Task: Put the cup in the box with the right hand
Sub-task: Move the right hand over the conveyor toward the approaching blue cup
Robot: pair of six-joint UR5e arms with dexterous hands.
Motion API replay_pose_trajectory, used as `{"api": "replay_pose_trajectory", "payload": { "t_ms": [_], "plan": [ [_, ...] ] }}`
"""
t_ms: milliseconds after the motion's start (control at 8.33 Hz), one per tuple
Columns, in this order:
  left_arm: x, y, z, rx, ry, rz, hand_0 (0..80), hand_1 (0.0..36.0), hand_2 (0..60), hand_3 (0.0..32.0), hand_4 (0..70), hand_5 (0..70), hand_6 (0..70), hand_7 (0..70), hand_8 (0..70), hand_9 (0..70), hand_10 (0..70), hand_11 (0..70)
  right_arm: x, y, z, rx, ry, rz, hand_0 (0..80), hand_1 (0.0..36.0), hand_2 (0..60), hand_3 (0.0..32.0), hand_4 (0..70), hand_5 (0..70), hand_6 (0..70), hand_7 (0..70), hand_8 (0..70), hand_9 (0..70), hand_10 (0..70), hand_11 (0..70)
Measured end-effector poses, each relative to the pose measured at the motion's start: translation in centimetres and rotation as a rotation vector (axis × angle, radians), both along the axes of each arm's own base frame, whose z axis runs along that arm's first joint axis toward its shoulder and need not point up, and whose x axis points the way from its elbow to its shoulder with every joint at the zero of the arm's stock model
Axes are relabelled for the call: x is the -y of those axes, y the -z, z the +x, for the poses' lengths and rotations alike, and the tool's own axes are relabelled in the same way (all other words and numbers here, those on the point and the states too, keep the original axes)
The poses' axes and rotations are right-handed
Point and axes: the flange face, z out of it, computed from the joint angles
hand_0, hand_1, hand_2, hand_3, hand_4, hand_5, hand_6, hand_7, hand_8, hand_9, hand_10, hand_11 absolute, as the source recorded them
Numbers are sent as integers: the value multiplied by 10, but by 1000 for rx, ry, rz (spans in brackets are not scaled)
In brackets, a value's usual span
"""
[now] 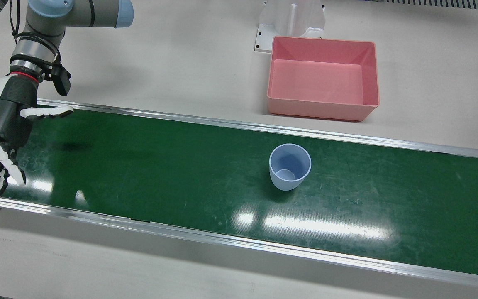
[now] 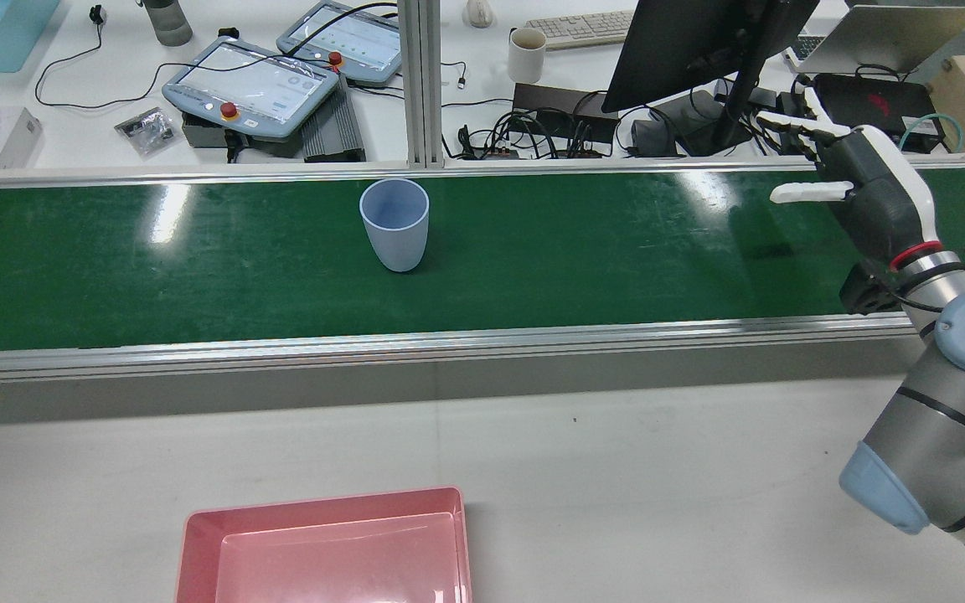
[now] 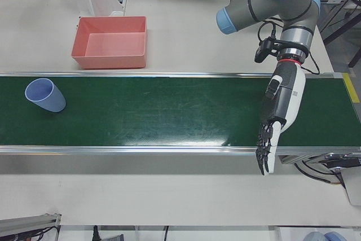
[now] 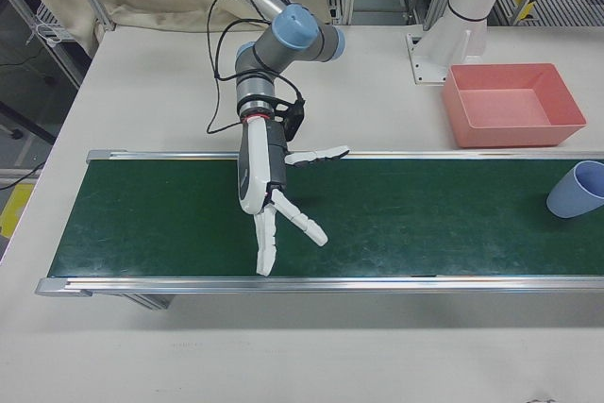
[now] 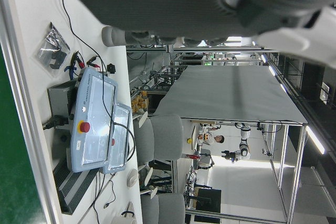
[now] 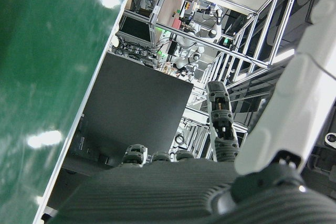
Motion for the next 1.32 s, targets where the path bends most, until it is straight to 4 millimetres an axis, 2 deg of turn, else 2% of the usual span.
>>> {"api": "replay_pose_trajectory", "payload": {
  "t_ms": [240, 360, 600, 960, 1320],
  "plan": [
    [0, 0, 0, 0, 0, -1, 0, 0, 0, 0, 0, 0, 0, 0, 0, 0, 0, 0, -12, 17, -17, 20, 17, -31, 482, 97, 0, 0, 225, 20, 7, 0, 0, 0, 20, 43],
    [0, 0, 0, 0, 0, 0, 0, 0, 0, 0, 0, 0, 0, 0, 0, 0, 0, 0, -14, 20, -20, 19, 22, -36, 485, 93, 0, 0, 238, 20, 7, 0, 0, 0, 16, 38],
    [0, 0, 0, 0, 0, 1, 0, 0, 0, 0, 0, 0, 0, 0, 0, 0, 0, 0, -13, 27, -27, -12, 26, -29, 482, 86, 0, 0, 281, 17, 10, 6, 0, 0, 20, 42],
    [0, 0, 0, 0, 0, 2, 0, 0, 0, 0, 0, 0, 0, 0, 0, 0, 0, 0, -2, 50, -40, -106, 19, 14, 482, 70, 0, 0, 318, 17, 13, 9, 0, 0, 32, 57],
    [0, 0, 0, 0, 0, 2, 0, 0, 0, 0, 0, 0, 0, 0, 0, 0, 0, 0, -2, 50, -49, -136, 29, 17, 476, 65, 0, 0, 314, 17, 14, 10, 0, 0, 35, 61]
  ]
}}
